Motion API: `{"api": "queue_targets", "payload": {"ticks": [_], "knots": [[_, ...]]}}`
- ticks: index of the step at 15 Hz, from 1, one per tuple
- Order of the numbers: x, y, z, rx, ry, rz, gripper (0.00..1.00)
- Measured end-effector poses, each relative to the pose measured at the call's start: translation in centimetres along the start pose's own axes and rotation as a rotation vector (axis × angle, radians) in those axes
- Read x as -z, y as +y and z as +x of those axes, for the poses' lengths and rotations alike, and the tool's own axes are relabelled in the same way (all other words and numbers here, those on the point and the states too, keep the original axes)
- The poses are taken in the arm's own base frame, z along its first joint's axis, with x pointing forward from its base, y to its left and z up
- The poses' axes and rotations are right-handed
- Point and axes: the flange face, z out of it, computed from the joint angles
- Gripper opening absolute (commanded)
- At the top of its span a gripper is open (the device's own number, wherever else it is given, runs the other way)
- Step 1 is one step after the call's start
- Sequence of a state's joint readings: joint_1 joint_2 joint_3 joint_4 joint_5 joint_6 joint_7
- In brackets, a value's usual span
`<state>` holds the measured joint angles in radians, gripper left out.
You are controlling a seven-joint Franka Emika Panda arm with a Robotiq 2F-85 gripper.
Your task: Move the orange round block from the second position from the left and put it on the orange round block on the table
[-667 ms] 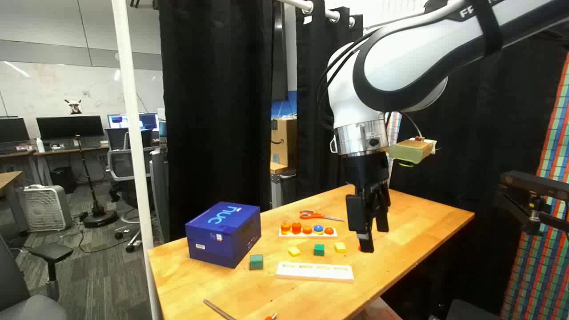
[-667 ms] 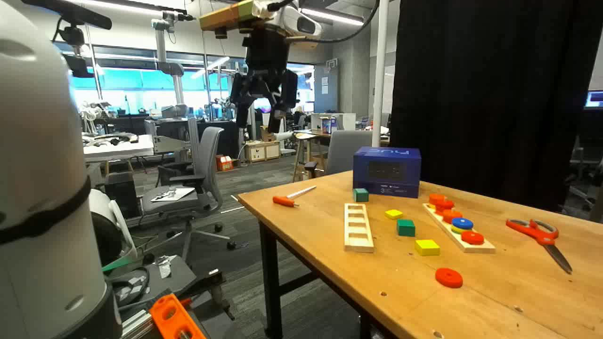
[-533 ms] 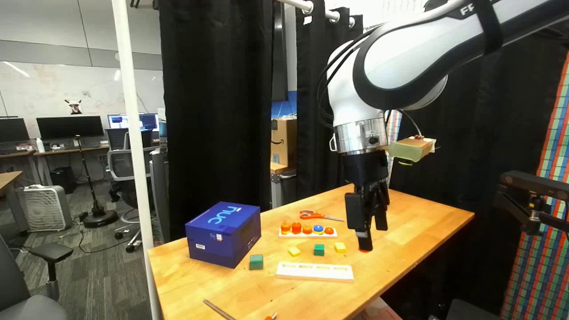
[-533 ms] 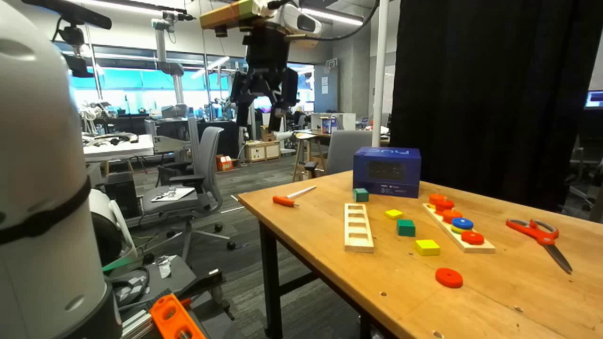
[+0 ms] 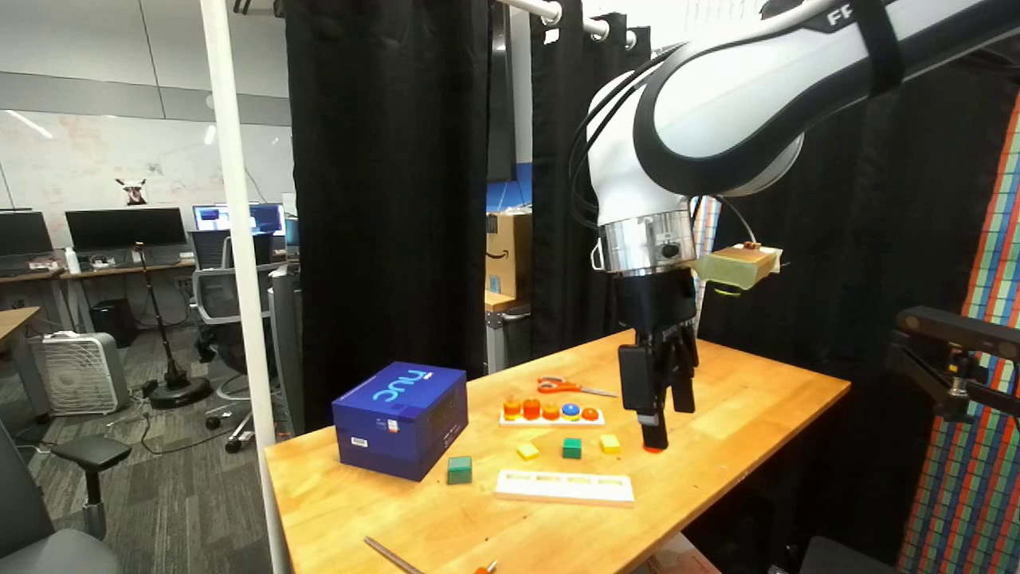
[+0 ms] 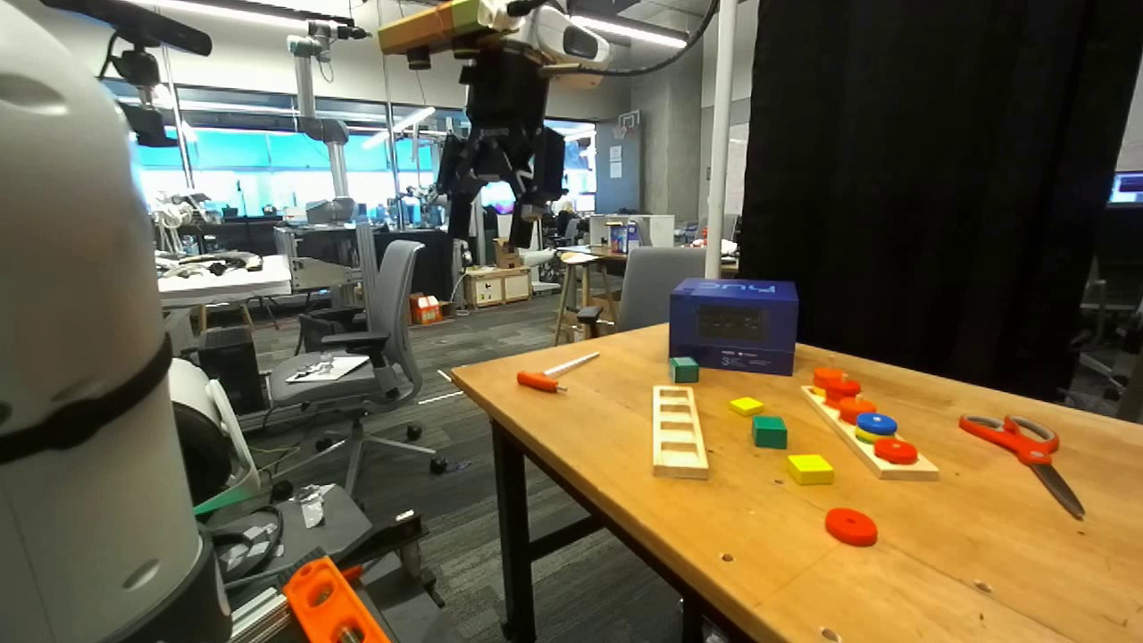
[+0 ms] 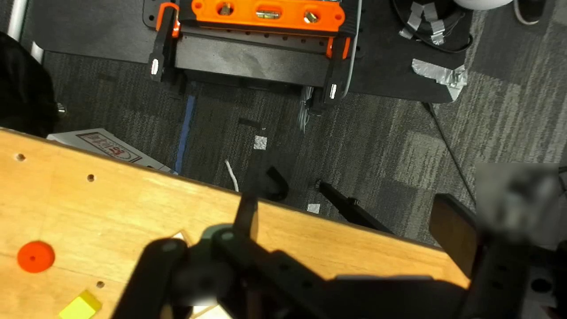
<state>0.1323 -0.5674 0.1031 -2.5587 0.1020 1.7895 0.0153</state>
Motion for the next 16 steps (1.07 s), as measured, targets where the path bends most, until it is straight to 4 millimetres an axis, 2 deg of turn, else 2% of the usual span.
{"api": "queue_targets", "payload": {"ticks": [4,7,12,16], "knots": [[-0.2,0.4,0.0,0.005,-0.004,-0.032,1.0],[0.7,1.2,0.2,0.061,0.011,-0.123,1.0],[5.3,2.6,1.5,0.26,0.081,-0.278,1.0],[8.2,4.0,5.4,0.456,0.176,-0.326,1.0]]}}
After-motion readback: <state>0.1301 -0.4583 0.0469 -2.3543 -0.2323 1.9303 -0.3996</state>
